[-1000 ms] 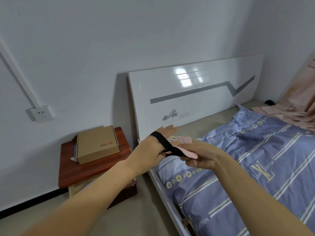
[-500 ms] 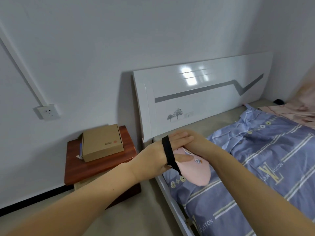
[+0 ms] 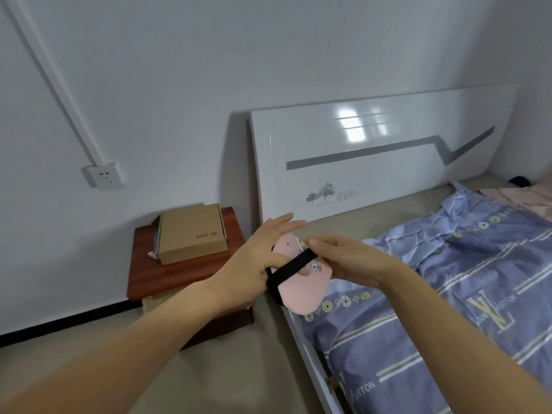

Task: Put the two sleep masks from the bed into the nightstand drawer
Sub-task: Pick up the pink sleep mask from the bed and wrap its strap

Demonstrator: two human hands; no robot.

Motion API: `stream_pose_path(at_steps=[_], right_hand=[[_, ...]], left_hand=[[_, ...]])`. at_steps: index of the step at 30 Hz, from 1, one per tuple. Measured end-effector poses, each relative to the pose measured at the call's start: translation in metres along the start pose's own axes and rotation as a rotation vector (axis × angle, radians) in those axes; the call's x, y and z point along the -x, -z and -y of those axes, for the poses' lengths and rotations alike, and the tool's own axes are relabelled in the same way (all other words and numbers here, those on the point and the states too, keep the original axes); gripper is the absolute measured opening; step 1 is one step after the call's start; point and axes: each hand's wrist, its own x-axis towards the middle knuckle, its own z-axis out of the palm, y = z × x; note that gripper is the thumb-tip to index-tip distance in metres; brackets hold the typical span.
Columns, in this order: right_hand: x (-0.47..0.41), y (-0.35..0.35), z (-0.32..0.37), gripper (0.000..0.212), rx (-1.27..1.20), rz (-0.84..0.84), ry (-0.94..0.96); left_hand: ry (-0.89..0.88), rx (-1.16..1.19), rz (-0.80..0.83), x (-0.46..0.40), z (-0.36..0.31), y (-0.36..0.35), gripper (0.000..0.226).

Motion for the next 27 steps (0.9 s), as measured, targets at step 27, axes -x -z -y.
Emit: stream_pose_path(at_steps=[27], right_hand=[[-0.178,-0.077,-0.157,0.013,-0.008,-0.19,-0.475]], left_hand=[[1.636,0.854,-0.73,0.129,0.129,-0.095,0.027]])
